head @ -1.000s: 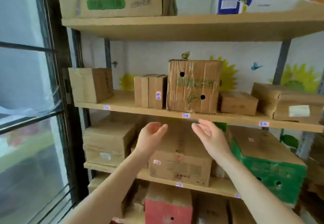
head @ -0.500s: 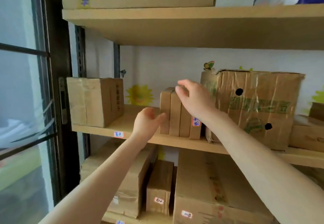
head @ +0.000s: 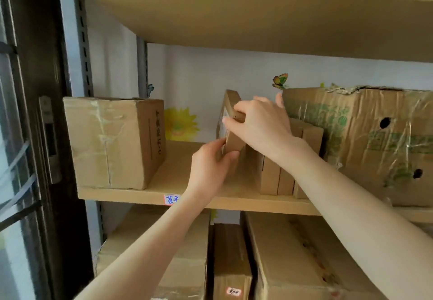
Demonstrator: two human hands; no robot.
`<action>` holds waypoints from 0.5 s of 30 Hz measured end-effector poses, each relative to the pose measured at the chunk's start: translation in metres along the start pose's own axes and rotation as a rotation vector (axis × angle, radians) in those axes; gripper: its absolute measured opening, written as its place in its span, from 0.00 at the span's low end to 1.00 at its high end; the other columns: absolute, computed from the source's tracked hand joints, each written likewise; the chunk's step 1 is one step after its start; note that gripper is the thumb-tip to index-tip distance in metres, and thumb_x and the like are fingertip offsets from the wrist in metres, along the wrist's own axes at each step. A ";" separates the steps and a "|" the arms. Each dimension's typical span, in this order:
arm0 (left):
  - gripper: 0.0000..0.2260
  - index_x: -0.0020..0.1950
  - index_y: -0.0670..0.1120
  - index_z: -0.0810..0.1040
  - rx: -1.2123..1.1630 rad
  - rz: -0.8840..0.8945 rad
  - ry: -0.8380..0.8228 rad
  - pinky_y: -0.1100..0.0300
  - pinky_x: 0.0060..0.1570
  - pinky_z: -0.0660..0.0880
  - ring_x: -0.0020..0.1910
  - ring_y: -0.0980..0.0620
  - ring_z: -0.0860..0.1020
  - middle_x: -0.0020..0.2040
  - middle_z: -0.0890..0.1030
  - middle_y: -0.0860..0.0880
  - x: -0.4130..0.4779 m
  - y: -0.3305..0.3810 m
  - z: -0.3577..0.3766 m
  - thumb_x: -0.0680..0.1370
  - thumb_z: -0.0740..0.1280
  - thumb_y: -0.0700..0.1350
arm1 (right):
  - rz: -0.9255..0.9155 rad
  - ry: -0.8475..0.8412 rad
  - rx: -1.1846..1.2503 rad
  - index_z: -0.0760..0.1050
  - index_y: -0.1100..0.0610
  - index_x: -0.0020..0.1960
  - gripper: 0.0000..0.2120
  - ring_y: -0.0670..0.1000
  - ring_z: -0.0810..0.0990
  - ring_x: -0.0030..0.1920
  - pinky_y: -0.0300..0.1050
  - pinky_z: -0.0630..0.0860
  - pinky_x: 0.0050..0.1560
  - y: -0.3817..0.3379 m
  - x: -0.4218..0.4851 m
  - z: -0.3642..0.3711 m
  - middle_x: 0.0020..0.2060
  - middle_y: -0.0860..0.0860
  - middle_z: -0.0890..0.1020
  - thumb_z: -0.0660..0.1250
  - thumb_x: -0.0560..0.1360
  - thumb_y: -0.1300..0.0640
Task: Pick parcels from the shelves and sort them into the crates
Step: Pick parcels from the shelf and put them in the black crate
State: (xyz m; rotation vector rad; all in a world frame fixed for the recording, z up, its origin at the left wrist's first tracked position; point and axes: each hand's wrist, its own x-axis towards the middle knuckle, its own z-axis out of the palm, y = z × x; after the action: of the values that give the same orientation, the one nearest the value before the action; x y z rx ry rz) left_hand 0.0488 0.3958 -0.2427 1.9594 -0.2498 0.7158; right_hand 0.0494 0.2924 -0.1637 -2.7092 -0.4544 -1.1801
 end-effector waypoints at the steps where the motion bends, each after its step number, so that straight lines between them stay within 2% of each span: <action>1: 0.14 0.61 0.48 0.77 -0.044 0.033 0.019 0.75 0.42 0.67 0.49 0.58 0.72 0.46 0.77 0.59 0.000 -0.002 -0.009 0.76 0.67 0.46 | 0.018 0.078 0.052 0.77 0.55 0.46 0.14 0.54 0.74 0.62 0.55 0.50 0.73 -0.005 -0.002 -0.001 0.48 0.52 0.83 0.61 0.76 0.45; 2: 0.17 0.64 0.49 0.75 -0.077 0.060 0.030 0.74 0.48 0.67 0.54 0.58 0.72 0.53 0.78 0.56 0.001 -0.005 -0.017 0.75 0.68 0.47 | 0.047 0.148 0.152 0.78 0.56 0.51 0.14 0.53 0.77 0.57 0.53 0.58 0.71 -0.011 -0.005 -0.003 0.49 0.52 0.83 0.62 0.76 0.46; 3: 0.19 0.66 0.50 0.74 -0.112 0.085 0.030 0.71 0.52 0.66 0.59 0.57 0.72 0.59 0.78 0.53 0.003 -0.007 -0.027 0.75 0.69 0.47 | 0.090 0.204 0.287 0.78 0.57 0.55 0.15 0.49 0.78 0.53 0.45 0.67 0.64 -0.016 -0.009 -0.005 0.50 0.52 0.83 0.64 0.75 0.48; 4: 0.20 0.66 0.50 0.73 -0.159 0.087 0.008 0.70 0.54 0.67 0.62 0.55 0.72 0.61 0.77 0.52 0.004 -0.010 -0.035 0.74 0.69 0.47 | 0.137 0.236 0.423 0.77 0.57 0.58 0.16 0.45 0.77 0.51 0.34 0.71 0.55 -0.022 -0.013 -0.006 0.53 0.51 0.82 0.66 0.74 0.50; 5: 0.20 0.66 0.51 0.73 -0.209 0.083 -0.031 0.70 0.54 0.68 0.62 0.54 0.72 0.62 0.77 0.52 0.003 -0.012 -0.042 0.74 0.70 0.47 | 0.178 0.257 0.533 0.76 0.58 0.61 0.17 0.42 0.75 0.50 0.26 0.70 0.48 -0.028 -0.017 -0.006 0.54 0.50 0.81 0.67 0.74 0.53; 6: 0.20 0.65 0.52 0.74 -0.259 0.070 -0.082 0.68 0.56 0.70 0.62 0.54 0.73 0.61 0.77 0.52 0.002 -0.015 -0.048 0.73 0.70 0.47 | 0.220 0.279 0.605 0.75 0.58 0.62 0.18 0.41 0.74 0.51 0.23 0.70 0.46 -0.034 -0.023 -0.004 0.55 0.49 0.80 0.68 0.73 0.55; 8: 0.20 0.64 0.53 0.74 -0.333 0.030 -0.144 0.60 0.60 0.72 0.62 0.54 0.73 0.61 0.76 0.53 -0.003 -0.016 -0.058 0.73 0.71 0.48 | 0.308 0.352 0.686 0.75 0.59 0.63 0.18 0.41 0.75 0.53 0.28 0.74 0.51 -0.044 -0.037 0.001 0.56 0.49 0.80 0.68 0.74 0.57; 10: 0.20 0.64 0.51 0.73 -0.390 -0.012 -0.132 0.58 0.61 0.72 0.61 0.55 0.74 0.61 0.76 0.53 -0.010 -0.018 -0.066 0.73 0.70 0.49 | 0.402 0.438 0.748 0.75 0.58 0.62 0.17 0.43 0.77 0.54 0.42 0.77 0.56 -0.051 -0.054 0.003 0.56 0.50 0.80 0.67 0.74 0.58; 11: 0.21 0.65 0.50 0.72 -0.429 -0.046 -0.111 0.58 0.61 0.72 0.61 0.55 0.74 0.60 0.76 0.54 -0.014 -0.019 -0.069 0.73 0.70 0.48 | 0.448 0.469 0.788 0.75 0.56 0.61 0.15 0.43 0.78 0.54 0.46 0.78 0.56 -0.054 -0.064 0.004 0.54 0.48 0.80 0.66 0.75 0.58; 12: 0.22 0.67 0.48 0.70 -0.486 -0.091 -0.094 0.58 0.62 0.71 0.61 0.55 0.74 0.61 0.76 0.53 -0.016 -0.023 -0.072 0.73 0.70 0.48 | 0.491 0.493 0.842 0.75 0.53 0.60 0.13 0.43 0.79 0.53 0.46 0.80 0.53 -0.055 -0.074 0.004 0.52 0.46 0.81 0.65 0.75 0.59; 15: 0.25 0.70 0.45 0.66 -0.658 -0.221 -0.148 0.52 0.61 0.74 0.58 0.51 0.78 0.60 0.79 0.48 -0.025 -0.031 -0.077 0.74 0.69 0.46 | 0.601 0.519 1.048 0.73 0.49 0.55 0.11 0.37 0.80 0.46 0.37 0.80 0.42 -0.060 -0.103 0.010 0.48 0.42 0.79 0.62 0.77 0.61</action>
State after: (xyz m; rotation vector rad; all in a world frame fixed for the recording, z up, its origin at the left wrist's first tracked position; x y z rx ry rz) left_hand 0.0141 0.4749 -0.2550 1.3787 -0.3071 0.2875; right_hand -0.0303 0.3289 -0.2449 -1.4230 -0.0932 -0.9880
